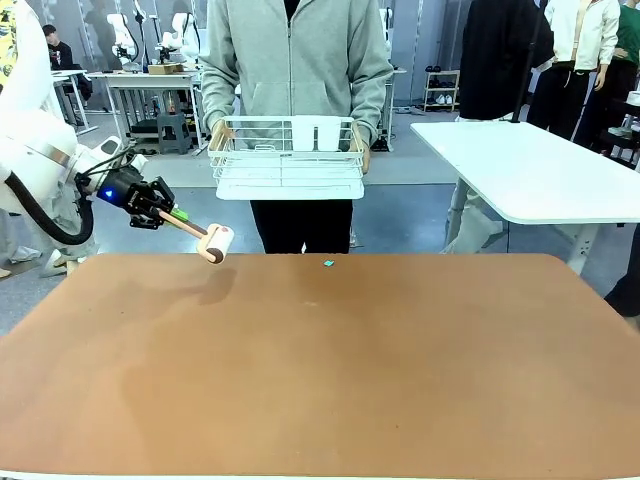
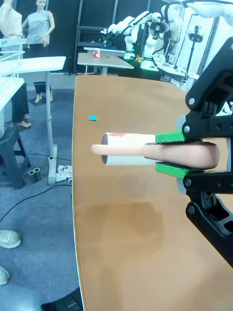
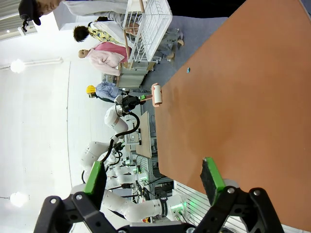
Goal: Clean the table.
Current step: Clean the table with the Lint Roller when the human lifts the Dish drying rack.
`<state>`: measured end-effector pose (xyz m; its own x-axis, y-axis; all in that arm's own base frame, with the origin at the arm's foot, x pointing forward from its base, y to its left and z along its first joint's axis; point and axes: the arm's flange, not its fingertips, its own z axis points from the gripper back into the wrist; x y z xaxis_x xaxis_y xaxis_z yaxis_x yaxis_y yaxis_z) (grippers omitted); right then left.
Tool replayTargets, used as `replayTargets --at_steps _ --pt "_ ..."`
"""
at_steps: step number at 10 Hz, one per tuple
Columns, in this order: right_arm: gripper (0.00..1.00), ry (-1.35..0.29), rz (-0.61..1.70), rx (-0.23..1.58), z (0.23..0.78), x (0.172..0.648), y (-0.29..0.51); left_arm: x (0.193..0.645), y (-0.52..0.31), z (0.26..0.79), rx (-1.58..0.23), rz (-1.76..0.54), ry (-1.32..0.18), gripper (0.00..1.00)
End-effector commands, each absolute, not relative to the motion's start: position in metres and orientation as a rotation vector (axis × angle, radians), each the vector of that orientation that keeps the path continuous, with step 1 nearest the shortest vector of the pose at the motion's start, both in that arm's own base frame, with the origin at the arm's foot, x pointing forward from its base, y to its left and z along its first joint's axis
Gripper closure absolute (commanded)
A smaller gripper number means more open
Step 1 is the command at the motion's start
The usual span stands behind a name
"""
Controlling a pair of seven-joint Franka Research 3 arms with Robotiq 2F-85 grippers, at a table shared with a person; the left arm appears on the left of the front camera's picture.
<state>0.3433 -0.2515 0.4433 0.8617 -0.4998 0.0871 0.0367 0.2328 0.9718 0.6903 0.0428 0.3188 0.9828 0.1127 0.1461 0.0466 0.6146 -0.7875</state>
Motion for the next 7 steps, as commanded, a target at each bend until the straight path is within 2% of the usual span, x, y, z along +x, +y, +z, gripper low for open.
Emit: replayTargets --at_steps 1,4,7 --pt "0.00 -0.436 -0.375 1.304 0.445 0.340 -0.249 0.706 0.030 0.309 -0.938 0.067 -0.169 0.78" --pt "0.00 -0.436 -0.375 1.304 0.445 0.340 -0.249 0.721 0.003 0.284 -0.975 0.074 -0.130 0.78" --pt "0.00 -0.436 -0.375 1.304 0.445 0.340 -0.249 0.726 -0.027 0.265 -0.960 0.079 -0.159 0.78"
